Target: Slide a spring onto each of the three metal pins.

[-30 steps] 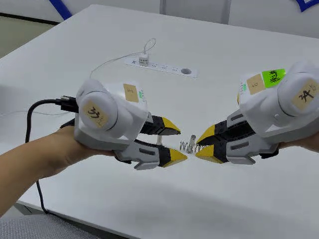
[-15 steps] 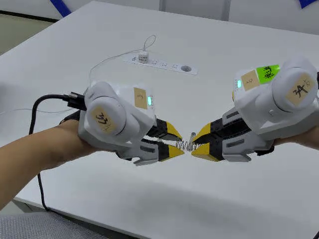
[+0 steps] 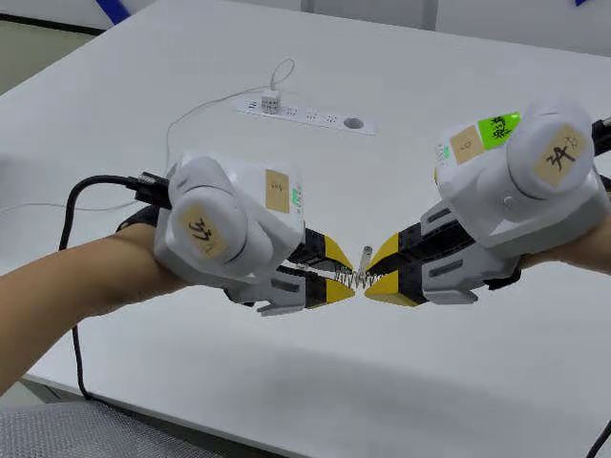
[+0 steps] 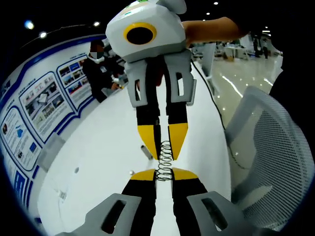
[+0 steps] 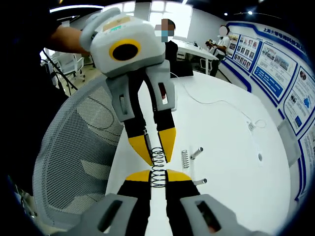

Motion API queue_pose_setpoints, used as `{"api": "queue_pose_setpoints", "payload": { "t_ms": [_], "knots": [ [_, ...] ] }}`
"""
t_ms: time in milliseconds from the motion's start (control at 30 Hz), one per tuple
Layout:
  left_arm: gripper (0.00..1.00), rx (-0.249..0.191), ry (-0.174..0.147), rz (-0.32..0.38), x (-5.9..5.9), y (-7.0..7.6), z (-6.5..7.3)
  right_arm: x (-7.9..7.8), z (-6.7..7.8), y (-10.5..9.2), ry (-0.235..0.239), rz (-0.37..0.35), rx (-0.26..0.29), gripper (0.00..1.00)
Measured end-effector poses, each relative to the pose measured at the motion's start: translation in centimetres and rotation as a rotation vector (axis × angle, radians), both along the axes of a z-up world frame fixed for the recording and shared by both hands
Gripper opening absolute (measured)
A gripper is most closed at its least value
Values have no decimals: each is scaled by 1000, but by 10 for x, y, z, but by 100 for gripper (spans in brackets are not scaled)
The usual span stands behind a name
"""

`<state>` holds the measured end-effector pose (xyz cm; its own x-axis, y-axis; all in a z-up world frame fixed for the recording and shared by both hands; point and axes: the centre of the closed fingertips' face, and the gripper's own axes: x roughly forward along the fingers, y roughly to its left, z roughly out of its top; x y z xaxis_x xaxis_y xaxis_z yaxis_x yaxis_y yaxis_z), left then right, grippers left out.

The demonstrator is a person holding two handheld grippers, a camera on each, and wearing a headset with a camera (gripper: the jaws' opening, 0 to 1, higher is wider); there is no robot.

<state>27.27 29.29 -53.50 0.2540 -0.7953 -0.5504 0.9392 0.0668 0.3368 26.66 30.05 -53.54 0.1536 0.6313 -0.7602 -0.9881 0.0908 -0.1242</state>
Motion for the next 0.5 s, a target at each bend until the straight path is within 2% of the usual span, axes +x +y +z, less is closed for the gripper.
{"api": "queue_pose_setpoints", "payload": {
  "t_ms": [33, 167, 333, 500],
  "knots": [
    [10, 1, -6, -8, -1, 0, 0, 0, 1, 0, 0, -2, 5, 10],
    [10, -12, 1, -12, -2, 0, 2, -1, 3, -1, -4, -6, 16, 11],
    [9, -25, 24, -13, -4, -1, 2, -1, 2, -2, -14, -11, 37, 12],
    [10, -59, 32, 12, -2, 1, 7, 3, -2, -10, -29, -31, 47, 19]
  ]
}}
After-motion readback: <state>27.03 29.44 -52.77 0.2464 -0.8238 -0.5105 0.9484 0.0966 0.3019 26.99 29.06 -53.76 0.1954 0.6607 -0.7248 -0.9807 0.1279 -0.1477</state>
